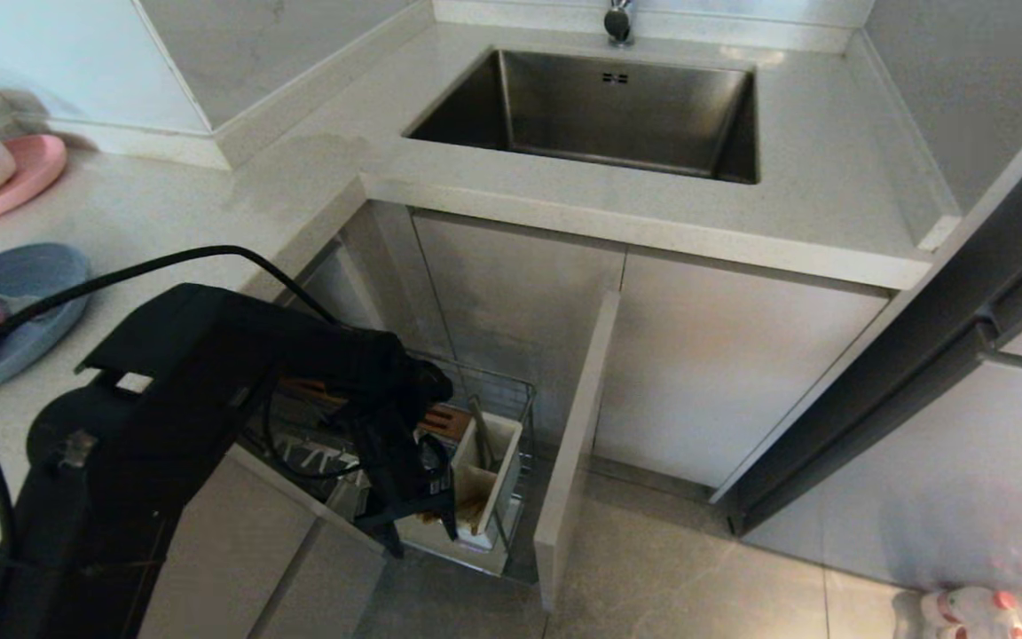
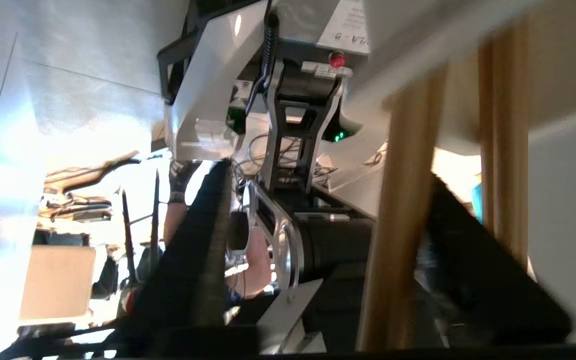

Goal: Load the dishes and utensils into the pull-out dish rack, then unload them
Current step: Take the chopsticks out of the cupboard

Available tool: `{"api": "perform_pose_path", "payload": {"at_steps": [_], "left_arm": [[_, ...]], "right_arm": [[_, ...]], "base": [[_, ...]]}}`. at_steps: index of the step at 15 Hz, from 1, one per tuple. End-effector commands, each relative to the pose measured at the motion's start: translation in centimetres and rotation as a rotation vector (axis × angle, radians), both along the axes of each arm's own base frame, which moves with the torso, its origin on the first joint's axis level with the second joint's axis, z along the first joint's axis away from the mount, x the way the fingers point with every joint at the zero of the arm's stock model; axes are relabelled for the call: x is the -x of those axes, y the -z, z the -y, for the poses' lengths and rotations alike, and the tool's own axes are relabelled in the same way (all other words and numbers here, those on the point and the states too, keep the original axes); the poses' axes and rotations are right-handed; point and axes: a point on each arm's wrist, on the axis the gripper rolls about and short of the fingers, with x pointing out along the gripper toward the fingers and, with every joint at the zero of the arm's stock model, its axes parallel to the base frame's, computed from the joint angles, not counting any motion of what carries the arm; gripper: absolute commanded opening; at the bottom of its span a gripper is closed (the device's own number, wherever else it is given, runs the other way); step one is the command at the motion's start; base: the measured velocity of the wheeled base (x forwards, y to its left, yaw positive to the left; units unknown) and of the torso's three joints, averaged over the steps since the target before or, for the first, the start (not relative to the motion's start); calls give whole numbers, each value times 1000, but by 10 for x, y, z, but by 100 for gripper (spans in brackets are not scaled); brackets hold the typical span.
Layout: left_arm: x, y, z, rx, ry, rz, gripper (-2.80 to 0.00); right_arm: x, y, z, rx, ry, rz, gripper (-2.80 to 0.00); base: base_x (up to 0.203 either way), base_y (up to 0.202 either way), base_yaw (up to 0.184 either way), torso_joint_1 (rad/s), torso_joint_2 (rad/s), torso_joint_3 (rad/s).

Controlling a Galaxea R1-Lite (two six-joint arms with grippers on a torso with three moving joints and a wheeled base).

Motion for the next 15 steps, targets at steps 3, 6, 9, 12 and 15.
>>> {"api": "perform_pose_path", "payload": {"at_steps": [3, 6, 9, 12, 15], "left_arm": [[2, -7, 0, 8, -1, 4, -280], [2, -8, 0, 8, -2, 4, -280], [2, -8, 0, 7, -1, 6, -280], [6, -19, -1, 15, 0, 26, -280], [13, -42, -4, 13, 1, 60, -280]], "right_arm": [[0, 0, 0, 0, 0, -1, -280], [0, 0, 0, 0, 0, -1, -280], [0, 0, 0, 0, 0, 0, -280], [0, 0, 0, 0, 0, 0, -280], [0, 0, 0, 0, 0, 0, -280]], "base": [[0, 0, 0, 0, 0, 0], [0, 0, 0, 0, 0, 0], [0, 0, 0, 0, 0, 0], [0, 0, 0, 0, 0, 0], [0, 0, 0, 0, 0, 0]]}}
